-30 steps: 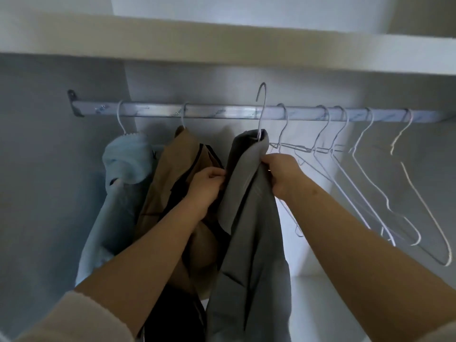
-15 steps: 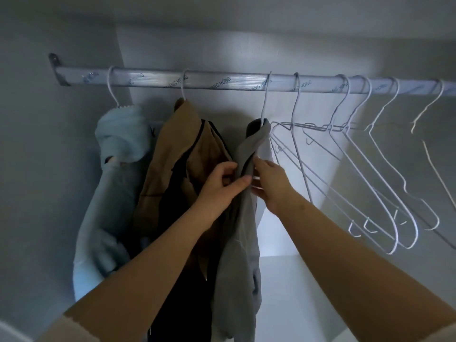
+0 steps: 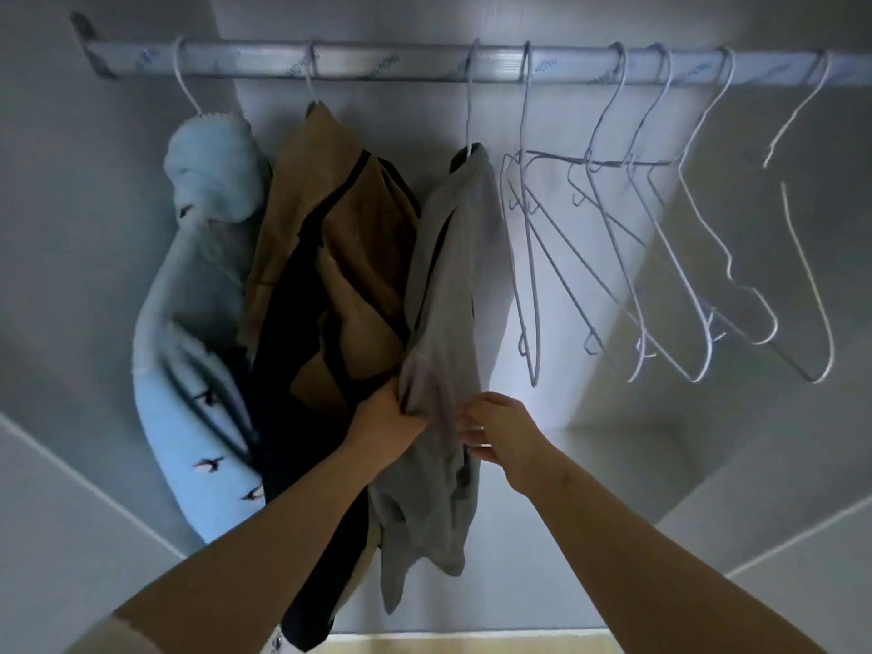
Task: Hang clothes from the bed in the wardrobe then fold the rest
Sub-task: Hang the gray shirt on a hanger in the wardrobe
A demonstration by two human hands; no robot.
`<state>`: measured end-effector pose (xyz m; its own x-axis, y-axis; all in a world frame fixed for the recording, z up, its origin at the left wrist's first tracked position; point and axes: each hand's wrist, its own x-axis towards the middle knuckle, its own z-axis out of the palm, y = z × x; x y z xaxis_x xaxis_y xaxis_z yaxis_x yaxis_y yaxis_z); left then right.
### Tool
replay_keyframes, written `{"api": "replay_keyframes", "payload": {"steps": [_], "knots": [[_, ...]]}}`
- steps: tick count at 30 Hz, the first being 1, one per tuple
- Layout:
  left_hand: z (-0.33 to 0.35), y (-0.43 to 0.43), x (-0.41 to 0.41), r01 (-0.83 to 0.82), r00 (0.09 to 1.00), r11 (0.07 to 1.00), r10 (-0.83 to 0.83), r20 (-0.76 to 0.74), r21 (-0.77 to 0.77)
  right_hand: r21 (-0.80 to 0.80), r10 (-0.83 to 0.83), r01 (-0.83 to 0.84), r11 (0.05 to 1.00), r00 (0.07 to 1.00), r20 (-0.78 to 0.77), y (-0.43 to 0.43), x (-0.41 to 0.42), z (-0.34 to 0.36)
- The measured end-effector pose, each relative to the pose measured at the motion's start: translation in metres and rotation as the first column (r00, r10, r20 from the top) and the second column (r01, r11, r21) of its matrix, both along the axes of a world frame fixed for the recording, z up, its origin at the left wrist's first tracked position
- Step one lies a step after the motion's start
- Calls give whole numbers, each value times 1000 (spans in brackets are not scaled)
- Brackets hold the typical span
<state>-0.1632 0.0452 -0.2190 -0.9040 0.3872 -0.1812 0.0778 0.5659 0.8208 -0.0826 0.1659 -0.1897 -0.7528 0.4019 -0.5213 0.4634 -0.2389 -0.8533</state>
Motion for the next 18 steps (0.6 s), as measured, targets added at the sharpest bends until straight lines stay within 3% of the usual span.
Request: {"api": "replay_keyframes", "payload": {"steps": [2, 4, 5, 7, 9, 12, 15, 17, 18], "knots": [[-11, -5, 14, 8, 999, 988, -2, 36, -152, -31, 27, -26, 999, 999, 33, -1, 16, -4], [-17, -10, 28, -20, 990, 978, 49, 133, -210, -20, 62, -60, 998, 995, 72, -1, 34, -11], [-17, -14, 32, -53, 972, 984, 89, 217, -169, -17, 69, -68, 998, 993, 92, -1, 43, -16], [-14, -26, 40, -182, 889, 982, 138, 437, 60, -25, 83, -81, 996, 991, 106, -2, 59, -22], [-7, -41, 48, -374, 770, 888, 137, 623, 267, -36, 101, -98, 995, 988, 116, -6, 71, -27], [7, -55, 58, -510, 695, 811, 191, 693, 287, 8, 247, -249, 969, 965, 91, -17, 87, -25], [23, -57, 69, -480, 683, 828, 147, 715, 289, 114, 596, -601, 791, 799, 79, -34, 98, -23], [31, -57, 78, -443, 658, 841, 69, 750, 311, 101, 685, -691, 716, 723, 95, -49, 102, -23], [34, -57, 82, -424, 654, 848, 43, 756, 319, 110, 682, -687, 718, 727, 80, -55, 103, -26]]}}
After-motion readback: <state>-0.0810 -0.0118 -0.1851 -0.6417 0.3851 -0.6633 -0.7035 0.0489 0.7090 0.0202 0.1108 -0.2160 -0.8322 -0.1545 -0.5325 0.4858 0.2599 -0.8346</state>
